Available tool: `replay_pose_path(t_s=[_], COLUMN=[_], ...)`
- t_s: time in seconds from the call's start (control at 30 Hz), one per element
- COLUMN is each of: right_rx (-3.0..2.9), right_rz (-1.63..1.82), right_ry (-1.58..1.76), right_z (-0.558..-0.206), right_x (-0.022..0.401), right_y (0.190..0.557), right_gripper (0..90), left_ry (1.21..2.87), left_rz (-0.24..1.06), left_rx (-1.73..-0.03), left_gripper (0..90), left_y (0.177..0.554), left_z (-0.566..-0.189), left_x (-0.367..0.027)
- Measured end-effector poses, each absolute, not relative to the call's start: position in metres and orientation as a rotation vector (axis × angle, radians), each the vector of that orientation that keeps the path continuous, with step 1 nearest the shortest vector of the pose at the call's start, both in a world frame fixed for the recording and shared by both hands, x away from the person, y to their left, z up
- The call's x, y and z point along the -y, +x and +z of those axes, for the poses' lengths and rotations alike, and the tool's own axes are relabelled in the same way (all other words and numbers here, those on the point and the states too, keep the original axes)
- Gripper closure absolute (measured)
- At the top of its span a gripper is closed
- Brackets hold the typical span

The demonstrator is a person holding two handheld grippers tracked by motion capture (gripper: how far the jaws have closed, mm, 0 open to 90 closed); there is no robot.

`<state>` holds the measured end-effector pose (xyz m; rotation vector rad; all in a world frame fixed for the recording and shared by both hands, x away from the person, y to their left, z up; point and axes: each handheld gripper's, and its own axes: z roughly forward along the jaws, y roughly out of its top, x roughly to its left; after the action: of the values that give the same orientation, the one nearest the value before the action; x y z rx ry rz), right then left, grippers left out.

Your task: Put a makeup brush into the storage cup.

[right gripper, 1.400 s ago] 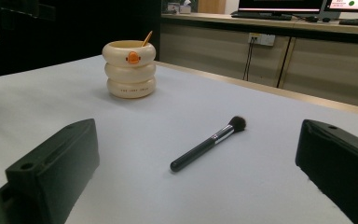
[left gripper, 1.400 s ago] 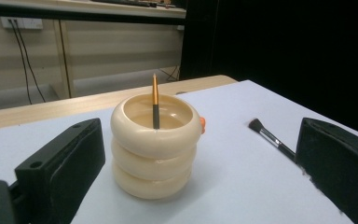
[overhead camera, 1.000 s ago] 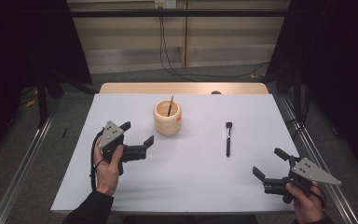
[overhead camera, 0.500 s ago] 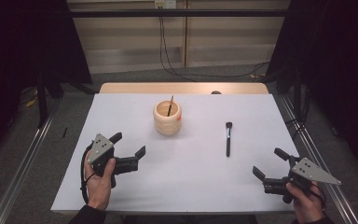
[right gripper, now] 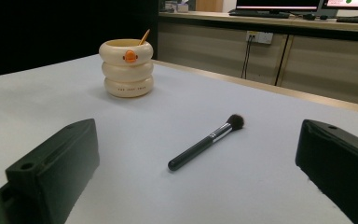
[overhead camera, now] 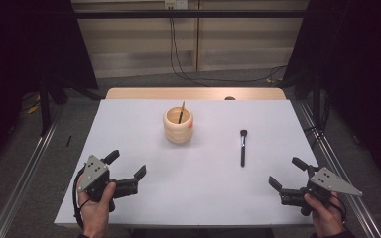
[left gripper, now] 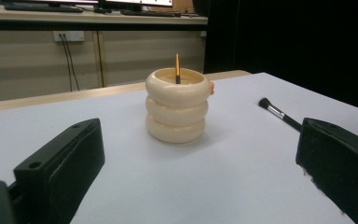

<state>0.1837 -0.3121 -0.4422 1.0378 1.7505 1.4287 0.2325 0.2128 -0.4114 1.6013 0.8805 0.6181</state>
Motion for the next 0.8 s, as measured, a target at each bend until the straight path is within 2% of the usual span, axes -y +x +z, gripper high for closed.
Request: replay_pose_path(t_s=[0.33, 0.43, 0.5, 0.67, 0.73, 0.8], right_rx=[-1.746, -1.739, -1.722, -1.730, -1.726, -1.724], right_rz=[1.434, 1.435, 1.430, 1.440, 1.438, 1.433], right_ry=[1.041, 1.049, 1.059, 1.049, 1.053, 1.054], right_z=[-0.442, -0.442, -0.442, -0.442, -0.441, -0.442], right_x=[0.311, 0.312, 0.312, 0.311, 0.312, 0.313], right_y=[0.185, 0.185, 0.185, 0.184, 0.183, 0.183], right_gripper=[0.0, 0.0, 0.0, 0.0, 0.0, 0.0], left_ry=[1.622, 1.608, 1.620, 1.600, 1.610, 1.597], left_rz=[0.604, 0.555, 0.589, 0.551, 0.593, 0.577], left_rx=[-0.870, -0.858, -0.858, -0.858, -0.865, -0.859], left_gripper=[0.9, 2.2, 2.2, 1.8, 2.3, 1.6], left_y=[0.217, 0.216, 0.215, 0.215, 0.214, 0.213], left_z=[-0.426, -0.430, -0.430, -0.432, -0.431, -0.431], left_x=[-0.218, -0.221, -0.220, -0.224, -0.223, -0.224])
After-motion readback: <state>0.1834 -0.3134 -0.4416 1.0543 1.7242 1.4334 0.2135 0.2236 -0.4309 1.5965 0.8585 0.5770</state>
